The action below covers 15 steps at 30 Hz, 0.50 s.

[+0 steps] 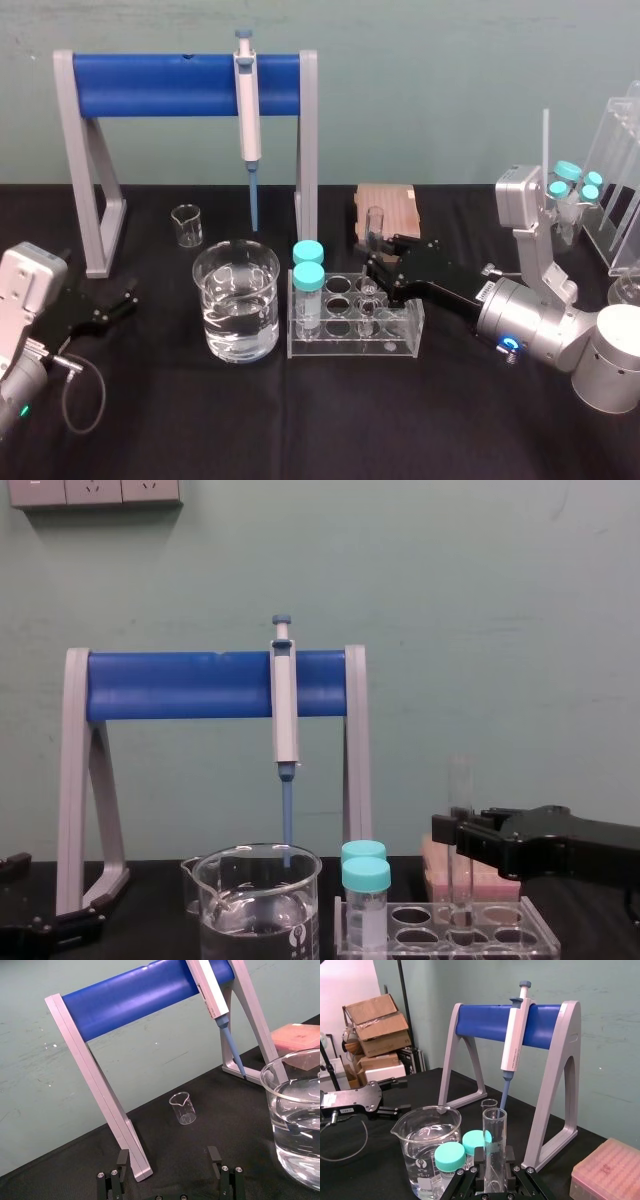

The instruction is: Hold the test tube with one hand and immerse one end into the beaker, then return it to the test tube rack.

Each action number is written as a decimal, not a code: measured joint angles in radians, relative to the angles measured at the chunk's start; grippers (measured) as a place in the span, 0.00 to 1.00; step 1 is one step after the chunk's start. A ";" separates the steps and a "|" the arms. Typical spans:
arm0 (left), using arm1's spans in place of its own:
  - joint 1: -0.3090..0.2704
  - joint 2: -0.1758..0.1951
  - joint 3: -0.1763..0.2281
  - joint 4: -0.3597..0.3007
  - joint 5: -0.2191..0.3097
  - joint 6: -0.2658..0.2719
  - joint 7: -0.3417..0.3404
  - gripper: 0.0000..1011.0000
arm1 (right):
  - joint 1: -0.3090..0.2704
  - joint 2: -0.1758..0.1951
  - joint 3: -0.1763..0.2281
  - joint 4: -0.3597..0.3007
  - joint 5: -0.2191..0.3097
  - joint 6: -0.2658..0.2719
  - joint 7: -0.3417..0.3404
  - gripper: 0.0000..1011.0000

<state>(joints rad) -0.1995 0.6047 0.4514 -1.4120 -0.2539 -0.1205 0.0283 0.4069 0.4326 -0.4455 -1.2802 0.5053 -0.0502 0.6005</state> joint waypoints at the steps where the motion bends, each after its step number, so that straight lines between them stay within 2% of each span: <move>1: 0.000 0.000 0.000 0.000 0.000 0.000 0.000 0.99 | 0.000 0.000 0.000 0.000 0.000 0.001 0.000 0.22; 15: 0.000 0.000 0.000 0.000 0.000 0.000 0.000 0.99 | 0.004 -0.008 -0.002 0.013 -0.006 0.008 0.000 0.22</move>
<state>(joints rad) -0.1995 0.6047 0.4514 -1.4120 -0.2539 -0.1205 0.0283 0.4110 0.4249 -0.4474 -1.2675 0.4988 -0.0424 0.6005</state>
